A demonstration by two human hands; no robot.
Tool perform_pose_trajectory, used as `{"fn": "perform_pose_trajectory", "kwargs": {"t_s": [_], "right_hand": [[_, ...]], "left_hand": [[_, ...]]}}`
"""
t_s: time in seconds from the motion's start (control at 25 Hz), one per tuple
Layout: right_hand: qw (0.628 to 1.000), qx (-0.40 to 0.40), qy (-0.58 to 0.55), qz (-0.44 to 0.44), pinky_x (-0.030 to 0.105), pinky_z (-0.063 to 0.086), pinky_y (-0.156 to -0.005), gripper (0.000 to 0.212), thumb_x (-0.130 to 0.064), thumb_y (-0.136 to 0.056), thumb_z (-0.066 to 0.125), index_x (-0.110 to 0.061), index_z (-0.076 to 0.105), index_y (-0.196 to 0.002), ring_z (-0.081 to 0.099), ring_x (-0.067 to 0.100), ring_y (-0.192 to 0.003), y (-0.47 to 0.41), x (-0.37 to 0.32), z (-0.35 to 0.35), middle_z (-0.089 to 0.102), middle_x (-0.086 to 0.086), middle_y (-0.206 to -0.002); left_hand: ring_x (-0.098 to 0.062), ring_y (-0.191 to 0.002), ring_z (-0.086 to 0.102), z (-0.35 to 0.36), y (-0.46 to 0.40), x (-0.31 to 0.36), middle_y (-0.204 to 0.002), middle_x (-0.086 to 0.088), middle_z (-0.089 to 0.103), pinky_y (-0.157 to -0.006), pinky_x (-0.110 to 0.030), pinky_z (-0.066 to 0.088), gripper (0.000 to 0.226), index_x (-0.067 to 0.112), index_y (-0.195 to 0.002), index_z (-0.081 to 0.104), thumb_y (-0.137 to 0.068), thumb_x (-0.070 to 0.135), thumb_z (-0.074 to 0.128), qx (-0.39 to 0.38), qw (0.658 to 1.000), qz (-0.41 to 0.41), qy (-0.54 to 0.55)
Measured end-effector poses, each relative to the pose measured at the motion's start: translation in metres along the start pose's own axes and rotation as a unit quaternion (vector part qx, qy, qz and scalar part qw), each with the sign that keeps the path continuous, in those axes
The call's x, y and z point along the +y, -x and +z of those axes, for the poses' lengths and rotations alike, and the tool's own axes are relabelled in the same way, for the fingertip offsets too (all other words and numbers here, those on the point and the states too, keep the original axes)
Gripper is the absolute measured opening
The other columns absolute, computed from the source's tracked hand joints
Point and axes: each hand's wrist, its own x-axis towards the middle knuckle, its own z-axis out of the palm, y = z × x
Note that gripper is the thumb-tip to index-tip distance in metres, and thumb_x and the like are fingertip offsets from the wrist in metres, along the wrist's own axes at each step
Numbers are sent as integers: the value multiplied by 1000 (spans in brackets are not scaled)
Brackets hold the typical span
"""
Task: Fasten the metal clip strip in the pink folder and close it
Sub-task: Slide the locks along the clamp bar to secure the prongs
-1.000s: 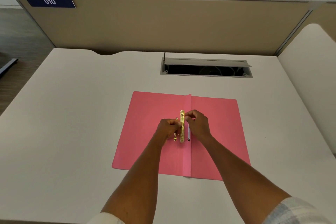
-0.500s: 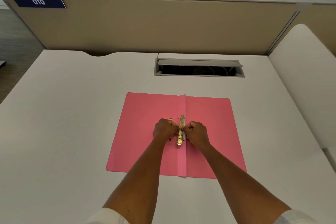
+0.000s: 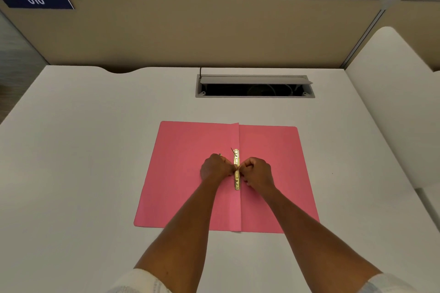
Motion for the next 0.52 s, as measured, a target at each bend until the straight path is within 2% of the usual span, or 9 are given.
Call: {"fn": "perform_pose_trajectory", "kwargs": {"t_s": [0.12, 0.28, 0.44, 0.52], "right_hand": [[1000, -4, 1, 4, 47, 61, -66, 10, -16, -82, 71, -17, 68, -73, 70, 30, -66, -1, 0, -1, 72, 8, -69], [1000, -9, -5, 18, 47, 62, -63, 9, -12, -84, 68, -14, 67, -75, 65, 21, -53, -3, 1, -3, 71, 9, -66], [1000, 14, 1, -20, 44, 61, -70, 11, -7, -84, 60, -15, 68, -83, 69, 27, -72, -12, -9, -7, 72, 5, -77], [999, 19, 13, -48, 36, 59, -70, 11, -9, -82, 65, -17, 70, -88, 69, 20, -74, -20, -20, -9, 71, -1, -80]], "left_hand": [[-19, -84, 73, 0, -2, 1, -83, 0, 77, -79, -32, 59, 17, 15, -80, 77, -70, 29, 79, 0, 1000, 2, -18], [-20, -73, 72, 3, -3, 0, -74, 2, 73, -75, -36, 61, 22, 17, -73, 73, -66, 35, 83, 13, 999, 10, -50], [-22, -70, 70, 5, -1, 2, -68, 5, 67, -77, -37, 61, 24, 19, -67, 65, -65, 39, 79, 36, 996, 13, -80], [-22, -74, 69, 6, 0, 3, -68, 5, 64, -80, -38, 59, 29, 21, -64, 58, -64, 43, 77, 45, 995, 14, -85]]}}
